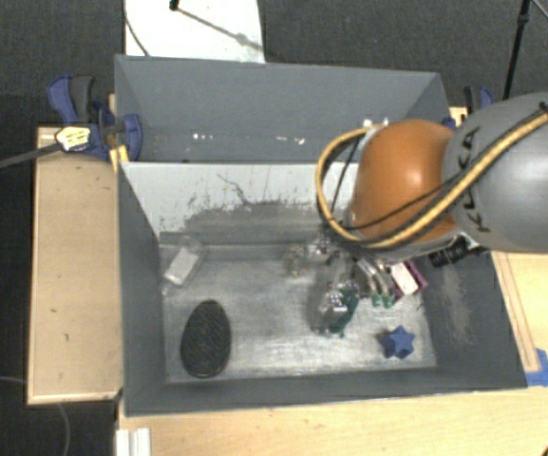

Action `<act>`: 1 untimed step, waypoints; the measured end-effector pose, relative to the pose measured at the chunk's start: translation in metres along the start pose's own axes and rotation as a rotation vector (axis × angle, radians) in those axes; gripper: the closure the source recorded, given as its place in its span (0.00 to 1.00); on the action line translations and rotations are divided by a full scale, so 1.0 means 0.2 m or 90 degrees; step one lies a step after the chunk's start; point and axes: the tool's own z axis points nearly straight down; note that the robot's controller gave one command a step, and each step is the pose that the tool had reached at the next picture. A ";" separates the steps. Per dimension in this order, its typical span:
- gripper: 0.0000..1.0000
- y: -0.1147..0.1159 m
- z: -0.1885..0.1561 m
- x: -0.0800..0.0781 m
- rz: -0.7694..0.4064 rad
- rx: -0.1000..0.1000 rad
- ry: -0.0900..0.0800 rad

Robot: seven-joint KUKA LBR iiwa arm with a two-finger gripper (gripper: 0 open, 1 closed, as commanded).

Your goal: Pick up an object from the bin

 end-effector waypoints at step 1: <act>0.00 -0.11 0.29 -0.19 0.020 0.000 -0.006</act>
Offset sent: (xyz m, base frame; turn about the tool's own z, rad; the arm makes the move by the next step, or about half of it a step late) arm 0.0471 -0.0299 -0.0863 0.0421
